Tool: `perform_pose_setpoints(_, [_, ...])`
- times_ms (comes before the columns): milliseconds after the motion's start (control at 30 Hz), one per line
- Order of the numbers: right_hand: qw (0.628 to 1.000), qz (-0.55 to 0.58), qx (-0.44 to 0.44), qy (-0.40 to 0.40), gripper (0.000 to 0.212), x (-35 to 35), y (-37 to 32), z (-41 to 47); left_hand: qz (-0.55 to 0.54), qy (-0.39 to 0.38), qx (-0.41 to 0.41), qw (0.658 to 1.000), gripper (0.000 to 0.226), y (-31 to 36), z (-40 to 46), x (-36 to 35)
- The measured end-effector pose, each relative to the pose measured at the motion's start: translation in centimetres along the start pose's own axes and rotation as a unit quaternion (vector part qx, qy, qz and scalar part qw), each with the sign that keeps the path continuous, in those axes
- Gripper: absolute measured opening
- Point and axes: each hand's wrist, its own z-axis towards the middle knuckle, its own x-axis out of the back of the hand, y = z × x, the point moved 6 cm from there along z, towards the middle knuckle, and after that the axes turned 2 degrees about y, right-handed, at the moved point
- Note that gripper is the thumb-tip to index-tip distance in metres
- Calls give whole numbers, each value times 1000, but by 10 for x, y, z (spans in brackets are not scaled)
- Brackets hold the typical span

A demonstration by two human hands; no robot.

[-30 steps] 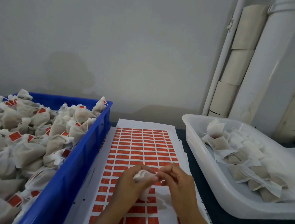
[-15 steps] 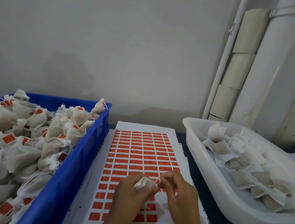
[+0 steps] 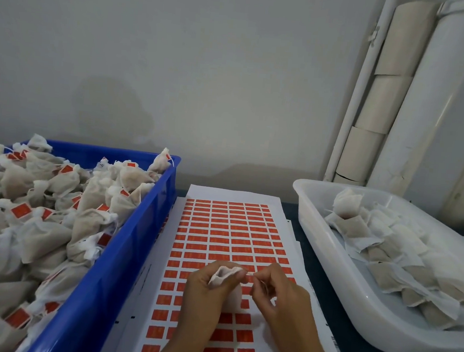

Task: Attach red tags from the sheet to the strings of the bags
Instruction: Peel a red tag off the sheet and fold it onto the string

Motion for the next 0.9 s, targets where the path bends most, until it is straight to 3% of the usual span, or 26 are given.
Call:
perform_pose_setpoints(100, [1000, -16, -5, 9, 29, 2, 3, 0, -20, 26, 11, 999, 3, -1, 1, 3])
perform_pose_setpoints(300, [997, -31, -49, 44, 25, 10, 10, 3, -50, 37, 26, 998, 3, -3, 1, 6])
perform_pose_setpoints(467, [998, -23, -62, 24, 20, 7, 12, 4, -71, 63, 49, 994, 5, -6, 1, 9])
perform_pose_setpoints(600, [998, -28, -51, -13, 15, 0, 10, 0, -17, 35, 14, 999, 7, -2, 0, 6])
perform_pose_setpoints(733, [999, -33, -5, -34, 30, -5, 0, -3, 24, -17, -25, 999, 6, 3, -1, -2])
perform_pose_setpoints(900, [999, -43, 11, -31, 30, -5, -8, -3, 36, -15, -35, 999, 5, 2, 0, 0])
